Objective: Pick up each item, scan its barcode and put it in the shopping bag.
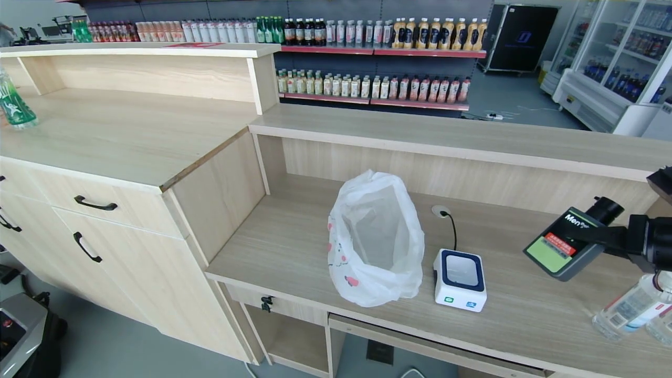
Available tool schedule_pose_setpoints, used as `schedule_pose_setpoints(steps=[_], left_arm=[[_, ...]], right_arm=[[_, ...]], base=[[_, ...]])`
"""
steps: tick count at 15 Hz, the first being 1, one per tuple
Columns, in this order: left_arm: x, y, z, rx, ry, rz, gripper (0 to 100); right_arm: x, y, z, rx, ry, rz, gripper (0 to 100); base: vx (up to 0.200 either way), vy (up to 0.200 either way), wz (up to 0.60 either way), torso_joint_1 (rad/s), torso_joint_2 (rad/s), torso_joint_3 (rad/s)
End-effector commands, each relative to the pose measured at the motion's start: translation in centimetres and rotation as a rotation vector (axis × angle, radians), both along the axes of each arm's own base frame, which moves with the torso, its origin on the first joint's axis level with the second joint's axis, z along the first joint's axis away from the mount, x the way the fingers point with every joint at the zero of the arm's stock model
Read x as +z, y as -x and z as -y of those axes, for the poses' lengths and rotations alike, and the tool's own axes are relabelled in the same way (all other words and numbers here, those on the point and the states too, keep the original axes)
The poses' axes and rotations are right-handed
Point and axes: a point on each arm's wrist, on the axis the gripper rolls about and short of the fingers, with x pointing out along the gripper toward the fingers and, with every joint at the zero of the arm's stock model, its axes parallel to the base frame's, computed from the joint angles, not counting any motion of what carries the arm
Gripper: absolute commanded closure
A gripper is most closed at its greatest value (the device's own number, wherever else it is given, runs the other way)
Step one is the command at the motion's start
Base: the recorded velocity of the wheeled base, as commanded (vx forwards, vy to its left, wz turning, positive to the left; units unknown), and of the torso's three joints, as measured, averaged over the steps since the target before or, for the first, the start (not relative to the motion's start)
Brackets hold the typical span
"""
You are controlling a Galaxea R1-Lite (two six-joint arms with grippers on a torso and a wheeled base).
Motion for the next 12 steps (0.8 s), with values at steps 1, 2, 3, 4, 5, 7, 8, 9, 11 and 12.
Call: schedule_pose_setpoints(steps=[1,2,3,4,5,7,8,9,11,12], left_arm=[[0.0,0.0,0.0,0.001,0.0,0.0,0],[0.0,0.0,0.0,0.001,0.0,0.0,0],[0.0,0.0,0.0,0.001,0.0,0.0,0],[0.0,0.0,0.0,0.001,0.0,0.0,0],[0.0,0.0,0.0,0.001,0.0,0.0,0],[0.0,0.0,0.0,0.001,0.0,0.0,0],[0.0,0.0,0.0,0.001,0.0,0.0,0],[0.0,0.0,0.0,0.001,0.0,0.0,0],[0.0,0.0,0.0,0.001,0.0,0.0,0],[0.0,0.0,0.0,0.001,0.0,0.0,0]], right_arm=[[-0.7,-0.5,0.2,0.001,-0.008,-0.025,100],[-0.9,-0.5,0.2,0.0,-0.008,-0.031,100],[-1.0,-0.6,0.3,-0.001,-0.01,-0.038,100],[-1.4,-0.7,0.4,-0.002,-0.013,-0.051,100],[-1.7,-0.9,0.5,-0.002,-0.016,-0.059,100],[-2.1,-1.2,0.6,0.002,-0.017,-0.072,100],[-2.7,-1.5,0.7,0.015,-0.004,-0.082,100],[-3.0,-1.7,0.7,0.026,0.007,-0.083,100],[-3.2,-2.0,0.8,0.056,-0.008,-0.081,100],[-3.3,-2.2,0.7,0.08,-0.018,-0.074,100]], base=[[0.0,0.0,0.0,0.0,0.0,0.0],[0.0,0.0,0.0,0.0,0.0,0.0],[0.0,0.0,0.0,0.0,0.0,0.0],[0.0,0.0,0.0,0.0,0.0,0.0],[0.0,0.0,0.0,0.0,0.0,0.0],[0.0,0.0,0.0,0.0,0.0,0.0],[0.0,0.0,0.0,0.0,0.0,0.0],[0.0,0.0,0.0,0.0,0.0,0.0],[0.0,0.0,0.0,0.0,0.0,0.0],[0.0,0.0,0.0,0.0,0.0,0.0]])
